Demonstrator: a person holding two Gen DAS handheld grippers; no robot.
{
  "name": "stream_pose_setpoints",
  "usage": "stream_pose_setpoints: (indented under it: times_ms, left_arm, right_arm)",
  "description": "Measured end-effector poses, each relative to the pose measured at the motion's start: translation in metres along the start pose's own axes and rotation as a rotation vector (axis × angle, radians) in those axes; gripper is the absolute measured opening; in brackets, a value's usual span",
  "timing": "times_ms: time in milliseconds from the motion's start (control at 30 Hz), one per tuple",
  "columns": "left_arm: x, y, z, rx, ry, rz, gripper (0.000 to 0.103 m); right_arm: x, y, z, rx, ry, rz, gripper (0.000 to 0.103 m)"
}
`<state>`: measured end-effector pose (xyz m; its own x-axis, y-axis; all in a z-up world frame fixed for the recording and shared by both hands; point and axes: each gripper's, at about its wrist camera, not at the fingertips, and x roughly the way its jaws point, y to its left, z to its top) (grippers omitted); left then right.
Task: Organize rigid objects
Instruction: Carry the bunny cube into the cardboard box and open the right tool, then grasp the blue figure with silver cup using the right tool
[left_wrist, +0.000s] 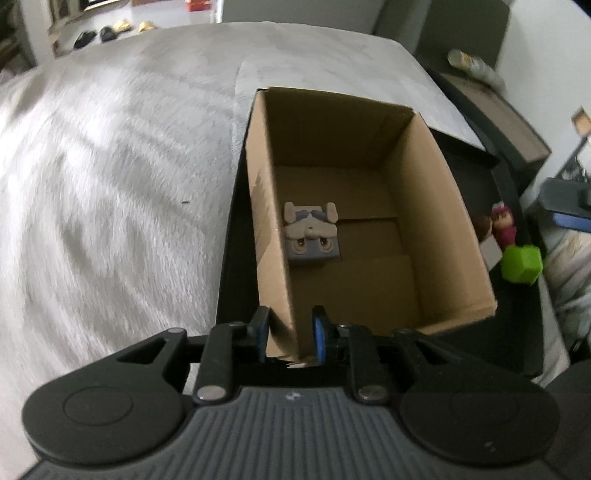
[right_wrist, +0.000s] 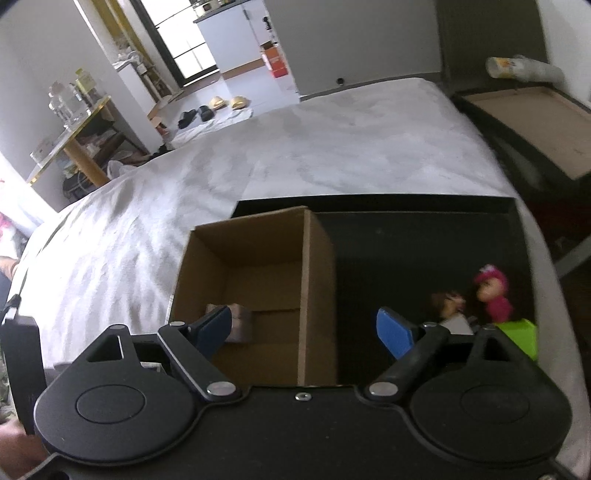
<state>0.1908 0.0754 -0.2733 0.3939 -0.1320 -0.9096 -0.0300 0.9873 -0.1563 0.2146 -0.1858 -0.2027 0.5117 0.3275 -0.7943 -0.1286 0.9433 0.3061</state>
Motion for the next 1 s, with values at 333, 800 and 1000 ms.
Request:
stream_pose_setpoints:
  times_ms: [333,800,1000]
  left_arm:
    - [0.006,-0.014,0.003,0.117,0.014,0.117,0.023]
    - [0.013,-0.029,0.01,0.222,0.056,0.206,0.023]
    - [0.017,-0.026,0.015,0.263,0.074,0.231,0.02]
  right_arm:
    - [-0.026,-0.046,-0.021,0.067,-0.039,-0.094,0.086]
    - [-0.021,-0.086,-0.051,0.125,-0.028,-0.15,0.086]
    - [-0.006,-0.086,-0.064,0.101,-0.002,-0.189,0.077]
